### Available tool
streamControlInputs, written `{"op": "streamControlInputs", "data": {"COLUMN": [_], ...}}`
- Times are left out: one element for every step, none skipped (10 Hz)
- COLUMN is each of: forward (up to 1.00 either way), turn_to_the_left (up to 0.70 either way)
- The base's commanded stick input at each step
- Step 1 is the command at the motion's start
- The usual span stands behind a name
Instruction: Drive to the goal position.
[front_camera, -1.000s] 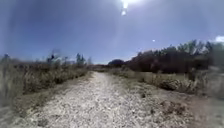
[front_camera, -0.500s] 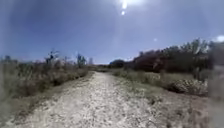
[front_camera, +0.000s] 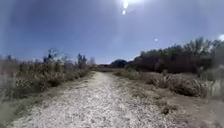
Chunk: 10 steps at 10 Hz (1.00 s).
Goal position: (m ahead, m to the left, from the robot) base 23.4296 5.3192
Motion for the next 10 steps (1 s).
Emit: {"op": "streamControlInputs", "data": {"forward": [0.70, 0.70, 0.70, 0.70, 0.70, 0.70, 0.70, 0.70, 0.70, 0.70], "turn_to_the_left": [0.00, 0.00, 0.00, 0.00, 0.00, 0.01, 0.13, 0.21, 0.03, 0.00]}}
